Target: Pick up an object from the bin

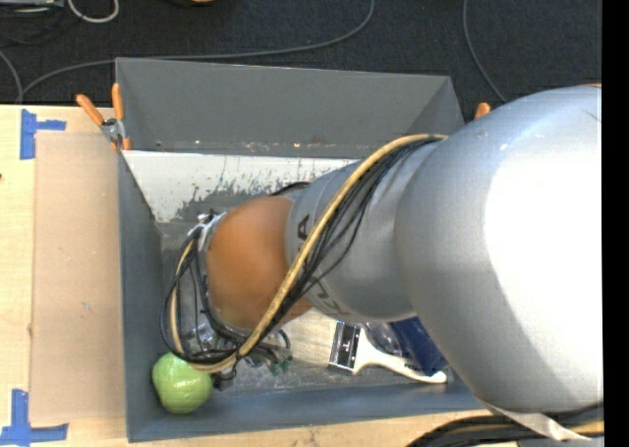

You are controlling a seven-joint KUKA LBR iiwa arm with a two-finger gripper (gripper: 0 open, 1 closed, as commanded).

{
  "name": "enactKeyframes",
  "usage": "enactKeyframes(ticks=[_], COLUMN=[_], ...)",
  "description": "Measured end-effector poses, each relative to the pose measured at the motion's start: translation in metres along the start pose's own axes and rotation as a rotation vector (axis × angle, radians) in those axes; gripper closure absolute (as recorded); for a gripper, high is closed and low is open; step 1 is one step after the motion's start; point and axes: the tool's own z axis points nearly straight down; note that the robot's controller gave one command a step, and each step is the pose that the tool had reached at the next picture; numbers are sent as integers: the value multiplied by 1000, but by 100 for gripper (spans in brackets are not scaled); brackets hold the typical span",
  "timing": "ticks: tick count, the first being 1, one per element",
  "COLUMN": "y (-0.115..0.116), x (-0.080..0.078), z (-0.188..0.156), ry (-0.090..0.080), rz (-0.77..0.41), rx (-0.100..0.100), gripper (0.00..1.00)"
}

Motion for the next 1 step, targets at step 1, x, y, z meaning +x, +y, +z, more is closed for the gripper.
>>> enactKeyframes(ticks=[1], y=[-11], x=[3], z=[-9], ry=[-3], rz=[-120], rx=[1], gripper=[100])
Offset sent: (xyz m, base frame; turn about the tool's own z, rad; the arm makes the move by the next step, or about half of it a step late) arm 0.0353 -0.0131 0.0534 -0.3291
